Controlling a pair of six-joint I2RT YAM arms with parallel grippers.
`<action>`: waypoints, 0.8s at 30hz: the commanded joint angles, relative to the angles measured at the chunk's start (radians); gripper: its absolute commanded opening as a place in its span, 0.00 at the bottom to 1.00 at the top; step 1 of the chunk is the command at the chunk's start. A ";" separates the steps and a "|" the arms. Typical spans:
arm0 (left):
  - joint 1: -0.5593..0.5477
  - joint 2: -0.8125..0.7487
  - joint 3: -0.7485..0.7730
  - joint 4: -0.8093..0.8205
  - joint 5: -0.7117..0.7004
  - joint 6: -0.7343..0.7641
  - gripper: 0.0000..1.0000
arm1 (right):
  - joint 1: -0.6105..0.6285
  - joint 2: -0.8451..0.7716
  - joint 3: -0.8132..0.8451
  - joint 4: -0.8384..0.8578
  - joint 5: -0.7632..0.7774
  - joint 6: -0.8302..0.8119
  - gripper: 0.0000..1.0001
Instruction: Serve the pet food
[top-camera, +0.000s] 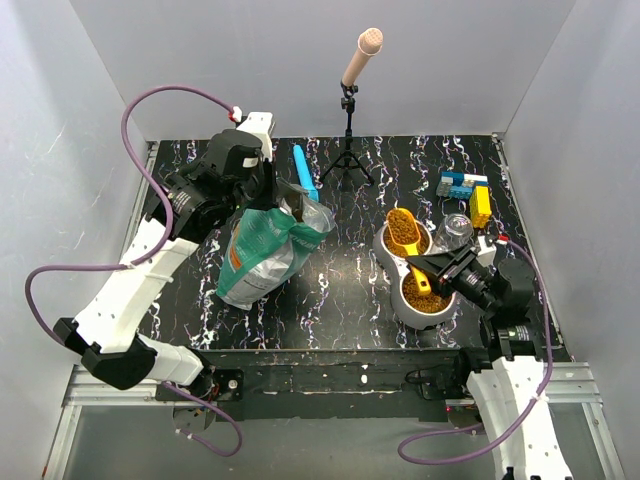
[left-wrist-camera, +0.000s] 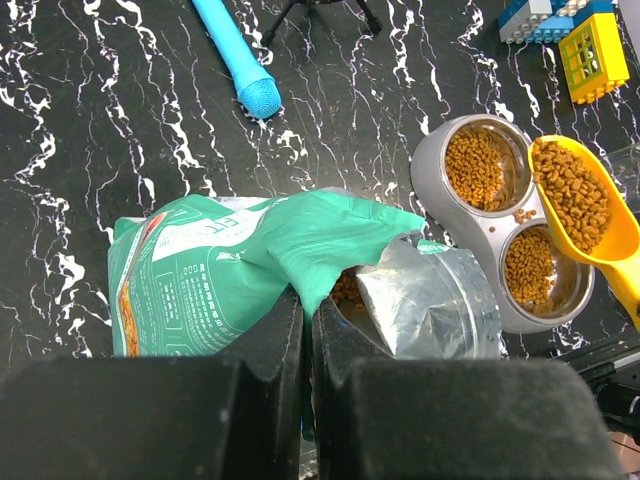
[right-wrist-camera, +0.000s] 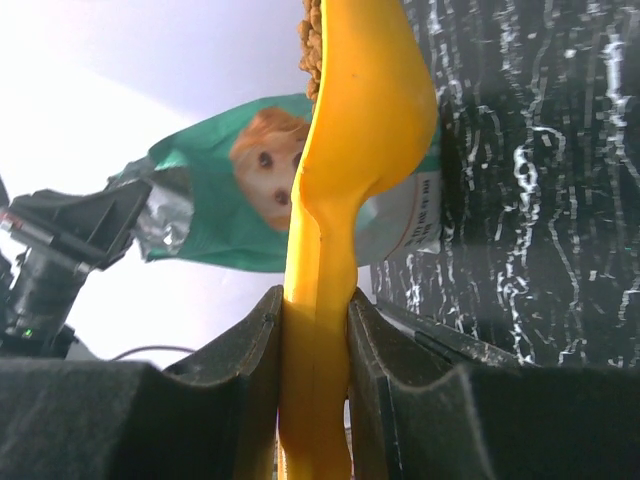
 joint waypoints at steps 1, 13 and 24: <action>-0.001 -0.085 0.055 0.137 -0.039 0.010 0.00 | -0.007 -0.021 -0.049 -0.006 0.094 -0.015 0.01; -0.001 -0.091 0.052 0.134 -0.038 0.010 0.00 | -0.010 0.033 -0.074 -0.103 0.214 -0.070 0.01; 0.001 -0.096 0.046 0.134 -0.033 0.004 0.00 | -0.009 0.122 0.038 -0.298 0.251 -0.132 0.01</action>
